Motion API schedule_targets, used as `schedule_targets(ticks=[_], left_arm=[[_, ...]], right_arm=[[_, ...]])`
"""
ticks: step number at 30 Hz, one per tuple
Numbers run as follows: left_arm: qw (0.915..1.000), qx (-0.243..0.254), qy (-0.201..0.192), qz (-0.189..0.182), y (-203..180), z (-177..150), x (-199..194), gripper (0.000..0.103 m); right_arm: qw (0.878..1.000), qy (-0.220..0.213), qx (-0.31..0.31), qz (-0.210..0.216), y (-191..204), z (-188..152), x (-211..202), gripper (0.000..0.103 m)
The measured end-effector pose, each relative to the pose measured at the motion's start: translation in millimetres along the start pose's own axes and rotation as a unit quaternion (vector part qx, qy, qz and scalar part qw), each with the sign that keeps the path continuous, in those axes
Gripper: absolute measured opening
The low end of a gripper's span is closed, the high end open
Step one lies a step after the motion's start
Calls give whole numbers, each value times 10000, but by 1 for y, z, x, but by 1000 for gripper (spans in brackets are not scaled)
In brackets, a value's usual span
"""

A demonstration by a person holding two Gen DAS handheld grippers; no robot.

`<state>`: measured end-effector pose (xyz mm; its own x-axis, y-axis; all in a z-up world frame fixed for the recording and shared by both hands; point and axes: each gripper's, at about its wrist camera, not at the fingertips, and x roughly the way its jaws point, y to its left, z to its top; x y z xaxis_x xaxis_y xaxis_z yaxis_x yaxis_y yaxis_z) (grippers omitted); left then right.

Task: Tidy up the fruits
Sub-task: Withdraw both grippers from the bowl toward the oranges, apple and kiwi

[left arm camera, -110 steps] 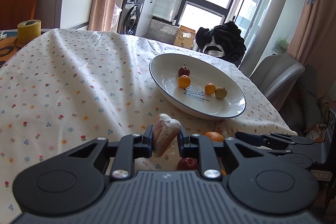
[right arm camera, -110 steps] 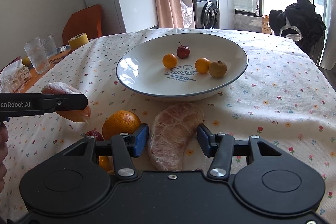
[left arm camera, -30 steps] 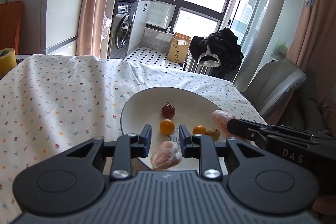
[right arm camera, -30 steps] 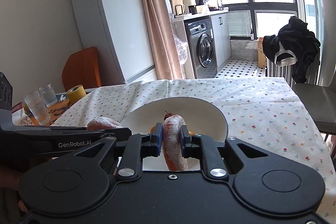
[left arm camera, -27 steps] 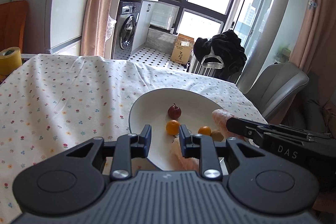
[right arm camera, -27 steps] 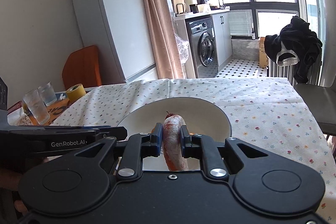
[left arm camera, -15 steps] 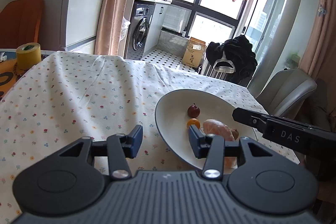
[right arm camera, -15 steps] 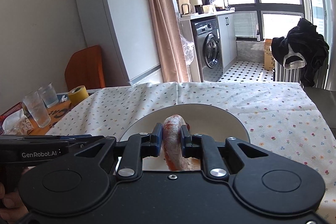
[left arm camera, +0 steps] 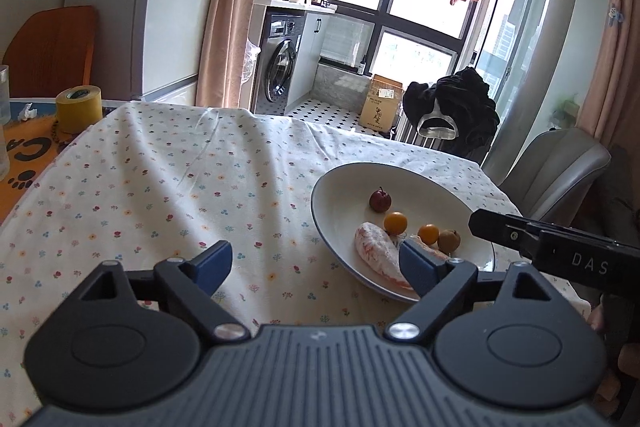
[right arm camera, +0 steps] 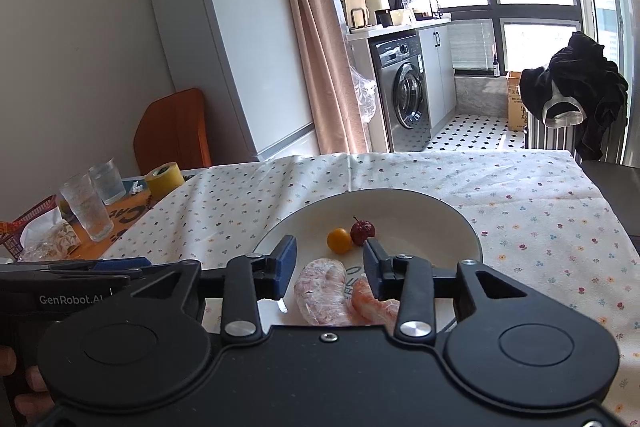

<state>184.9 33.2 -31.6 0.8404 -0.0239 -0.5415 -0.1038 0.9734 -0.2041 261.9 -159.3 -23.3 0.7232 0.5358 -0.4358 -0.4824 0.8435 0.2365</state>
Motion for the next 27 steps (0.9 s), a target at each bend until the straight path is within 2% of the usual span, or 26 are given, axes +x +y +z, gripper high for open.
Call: schedule_targets(ticks=[2, 11, 19, 27], left_arm=[[10000, 26, 12, 30, 1, -3, -3, 91], [10000, -3, 16, 73, 1, -13, -17, 94], [10000, -58, 58, 46, 4, -25, -27, 94], [9998, -65, 65, -167, 7, -37, -40, 94]], right_arm=[[10000, -30, 13, -28, 0, -2, -5, 50], [9999, -63, 56, -59, -1, -14, -22, 74], [9999, -78, 76, -13, 1, -23, -35, 87], [9999, -7, 106, -17, 3, -35, -47, 89]])
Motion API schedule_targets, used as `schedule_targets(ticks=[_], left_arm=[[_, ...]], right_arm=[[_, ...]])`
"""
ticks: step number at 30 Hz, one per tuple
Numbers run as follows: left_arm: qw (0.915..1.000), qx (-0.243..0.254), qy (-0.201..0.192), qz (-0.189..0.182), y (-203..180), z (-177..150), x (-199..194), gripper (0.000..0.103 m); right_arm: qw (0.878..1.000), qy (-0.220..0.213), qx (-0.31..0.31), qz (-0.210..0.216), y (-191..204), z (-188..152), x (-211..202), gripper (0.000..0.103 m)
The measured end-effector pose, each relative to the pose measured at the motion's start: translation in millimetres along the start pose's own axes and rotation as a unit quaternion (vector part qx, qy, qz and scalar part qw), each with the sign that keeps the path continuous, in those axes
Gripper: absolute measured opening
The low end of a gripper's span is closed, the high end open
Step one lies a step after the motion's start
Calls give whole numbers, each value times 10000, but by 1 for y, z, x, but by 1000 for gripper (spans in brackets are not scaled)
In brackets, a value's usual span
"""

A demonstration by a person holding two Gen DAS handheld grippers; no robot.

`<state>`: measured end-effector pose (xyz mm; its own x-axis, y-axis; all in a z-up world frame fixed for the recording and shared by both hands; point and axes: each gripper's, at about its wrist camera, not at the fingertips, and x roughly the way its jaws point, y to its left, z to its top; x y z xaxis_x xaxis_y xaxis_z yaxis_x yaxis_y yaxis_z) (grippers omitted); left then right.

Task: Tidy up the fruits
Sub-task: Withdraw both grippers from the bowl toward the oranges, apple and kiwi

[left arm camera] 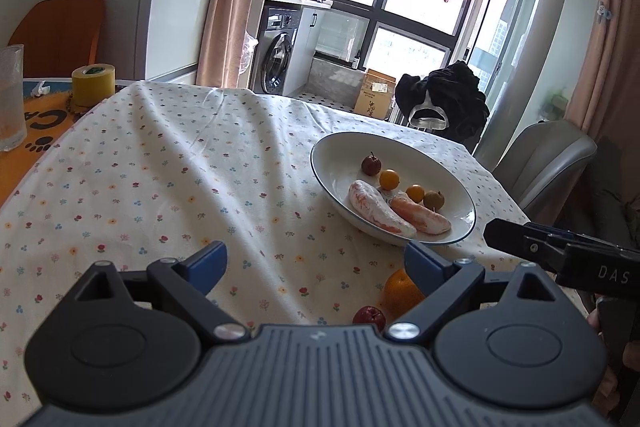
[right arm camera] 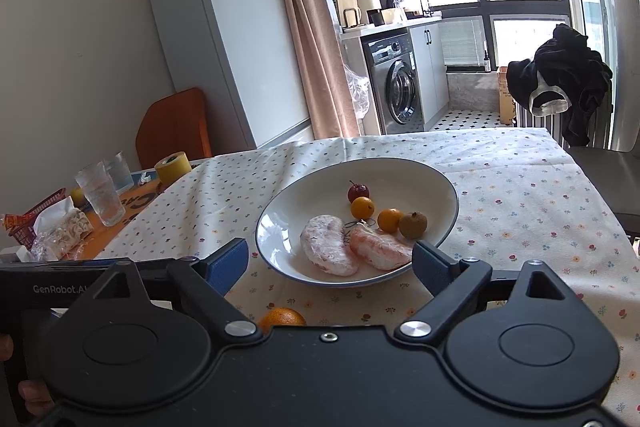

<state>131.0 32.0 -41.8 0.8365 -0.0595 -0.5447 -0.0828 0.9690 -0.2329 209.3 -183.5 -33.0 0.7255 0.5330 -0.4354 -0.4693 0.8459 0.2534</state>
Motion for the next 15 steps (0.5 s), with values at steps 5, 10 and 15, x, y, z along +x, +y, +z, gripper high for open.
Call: schedule_targets(ticks=[5, 10, 15], left_arm=[[9999, 51, -1, -113, -2, -9, -7, 94], [9998, 71, 16, -174, -4, -17, -12, 94], [9994, 150, 108, -277, -7, -24, -13, 92]], right_arm=[[9999, 77, -104, 49, 5, -7, -6, 89], [9995, 166, -242, 127, 11, -15, -11, 88], [9990, 314, -187, 252, 11, -25, -13, 87]])
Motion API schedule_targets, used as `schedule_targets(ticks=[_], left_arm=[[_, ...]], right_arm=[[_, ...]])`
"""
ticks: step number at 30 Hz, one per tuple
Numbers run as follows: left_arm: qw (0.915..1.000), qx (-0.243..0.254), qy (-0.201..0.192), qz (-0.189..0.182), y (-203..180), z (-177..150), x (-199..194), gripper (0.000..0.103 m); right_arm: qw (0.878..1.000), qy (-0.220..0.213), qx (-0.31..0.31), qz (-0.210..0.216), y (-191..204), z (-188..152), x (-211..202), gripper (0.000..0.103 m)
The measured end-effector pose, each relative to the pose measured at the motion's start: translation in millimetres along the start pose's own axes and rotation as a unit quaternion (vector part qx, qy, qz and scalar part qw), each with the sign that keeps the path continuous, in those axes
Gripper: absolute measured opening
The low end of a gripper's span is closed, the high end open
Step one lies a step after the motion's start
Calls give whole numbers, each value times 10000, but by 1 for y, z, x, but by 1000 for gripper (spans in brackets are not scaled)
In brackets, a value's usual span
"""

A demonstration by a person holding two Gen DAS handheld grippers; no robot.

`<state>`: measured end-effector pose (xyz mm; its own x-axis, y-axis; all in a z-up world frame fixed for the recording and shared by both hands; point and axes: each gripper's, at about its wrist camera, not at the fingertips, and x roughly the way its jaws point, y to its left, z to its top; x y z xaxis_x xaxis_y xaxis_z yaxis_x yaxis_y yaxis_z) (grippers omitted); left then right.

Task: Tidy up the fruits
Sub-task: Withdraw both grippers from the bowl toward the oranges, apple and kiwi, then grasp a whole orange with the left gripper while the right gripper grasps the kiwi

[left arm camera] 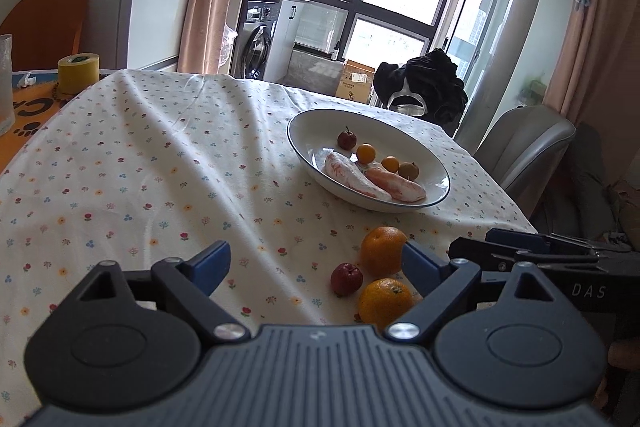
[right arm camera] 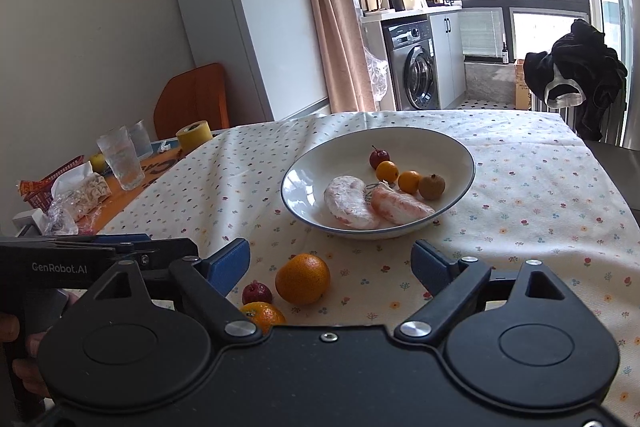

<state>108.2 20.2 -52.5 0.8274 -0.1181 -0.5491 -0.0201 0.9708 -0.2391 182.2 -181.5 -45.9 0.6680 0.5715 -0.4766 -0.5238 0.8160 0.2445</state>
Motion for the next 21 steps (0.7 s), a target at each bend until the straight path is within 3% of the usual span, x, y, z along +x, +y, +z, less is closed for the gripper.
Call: schedule_targets(ticks=[4, 12, 21], left_arm=[[10000, 34, 48, -74, -4, -5, 1, 86], [9995, 14, 236, -218, -8, -12, 6, 62], [9990, 36, 340, -296, -13, -15, 12, 54]], right_arm=[[9999, 138, 10, 69, 0, -8, 0, 79], [9988, 428, -70, 246, 0, -22, 1, 63], [9971, 669, -71, 364, 1, -33, 11, 53]])
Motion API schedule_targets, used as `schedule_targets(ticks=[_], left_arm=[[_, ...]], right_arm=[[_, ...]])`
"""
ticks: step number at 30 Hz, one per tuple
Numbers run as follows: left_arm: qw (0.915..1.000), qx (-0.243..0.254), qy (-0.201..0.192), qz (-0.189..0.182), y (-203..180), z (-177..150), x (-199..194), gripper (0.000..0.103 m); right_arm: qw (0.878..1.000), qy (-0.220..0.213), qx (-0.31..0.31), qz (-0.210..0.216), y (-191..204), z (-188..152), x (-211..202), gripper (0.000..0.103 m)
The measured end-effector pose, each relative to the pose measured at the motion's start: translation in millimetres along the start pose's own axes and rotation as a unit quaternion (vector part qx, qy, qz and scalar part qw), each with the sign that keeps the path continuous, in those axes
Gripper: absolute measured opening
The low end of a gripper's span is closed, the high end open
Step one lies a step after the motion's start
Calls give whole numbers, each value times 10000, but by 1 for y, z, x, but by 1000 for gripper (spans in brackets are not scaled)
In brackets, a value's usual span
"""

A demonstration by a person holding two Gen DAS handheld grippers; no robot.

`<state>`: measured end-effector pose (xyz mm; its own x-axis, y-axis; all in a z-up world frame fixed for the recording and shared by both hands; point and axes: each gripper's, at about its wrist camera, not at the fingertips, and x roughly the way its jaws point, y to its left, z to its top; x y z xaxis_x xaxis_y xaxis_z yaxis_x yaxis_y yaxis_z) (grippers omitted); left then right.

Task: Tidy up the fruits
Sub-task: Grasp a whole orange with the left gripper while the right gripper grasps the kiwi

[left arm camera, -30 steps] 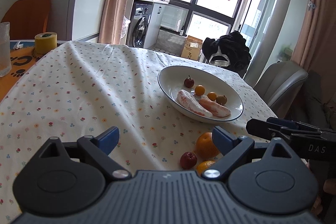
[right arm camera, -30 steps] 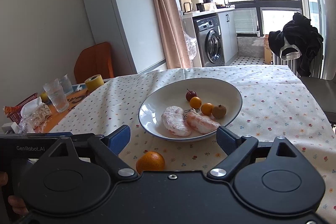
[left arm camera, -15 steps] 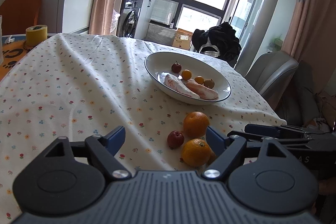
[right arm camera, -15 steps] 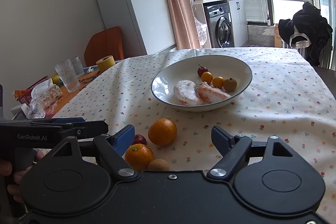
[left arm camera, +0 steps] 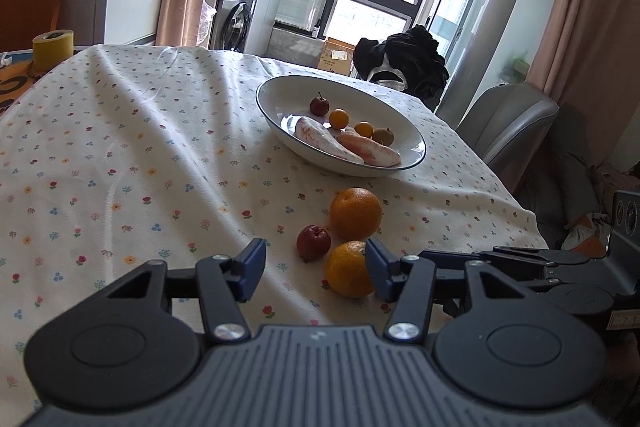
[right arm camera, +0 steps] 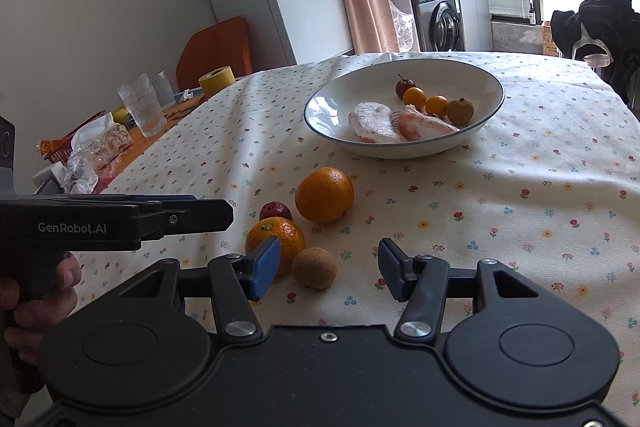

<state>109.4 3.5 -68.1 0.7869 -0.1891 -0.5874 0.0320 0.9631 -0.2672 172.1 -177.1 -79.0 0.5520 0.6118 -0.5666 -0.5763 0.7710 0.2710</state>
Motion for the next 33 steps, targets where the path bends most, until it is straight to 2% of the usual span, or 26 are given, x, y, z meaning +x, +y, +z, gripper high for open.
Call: schedule_targets(ticks=[3, 4, 5, 7, 13, 16, 17, 18, 19, 22, 23, 26, 33], left_arm=[[10000, 28, 26, -17, -4, -1, 4, 54], [10000, 50, 35, -27, -5, -1, 5, 54], [10000, 71, 52, -34, -6, -2, 7, 54], [9999, 95, 80, -60, -9, -2, 10, 54], [9997, 133, 173, -125, -14, -5, 18, 53], [9996, 134, 218, -119, -14, -5, 23, 46], [9996, 90, 208, -190, -13, -5, 24, 42], [9994, 77, 212, -263, -13, -5, 24, 33], [9992, 90, 206, -344, -14, -5, 24, 31], [9996, 164, 133, -189, -16, -3, 21, 29], [9996, 121, 119, -218, -15, -1, 20, 25], [9995, 103, 49, -290, -13, 5, 15, 0], [9994, 167, 140, -268, -14, 9, 19, 0]], right_arm=[[10000, 75, -10, 61, 0, -2, 4, 50], [9999, 111, -24, 78, 1, -3, 5, 45], [9998, 159, -32, 105, 0, -4, 7, 33], [9996, 169, 25, 231, -1, -4, 7, 25], [9999, 120, 13, 61, -4, -3, 3, 25], [10000, 71, 39, -4, -7, -2, 0, 25], [10000, 57, 43, -14, -8, -2, -1, 25], [10000, 42, 38, -33, -9, -1, -1, 25], [10000, 27, 38, -50, -10, 0, -2, 25], [9999, -16, 80, -94, -13, 1, -3, 25], [9999, -30, 94, -107, -13, 2, -3, 25], [9998, -86, 112, -123, -15, 4, -4, 25], [9998, -157, 104, -110, -15, 12, -2, 25]])
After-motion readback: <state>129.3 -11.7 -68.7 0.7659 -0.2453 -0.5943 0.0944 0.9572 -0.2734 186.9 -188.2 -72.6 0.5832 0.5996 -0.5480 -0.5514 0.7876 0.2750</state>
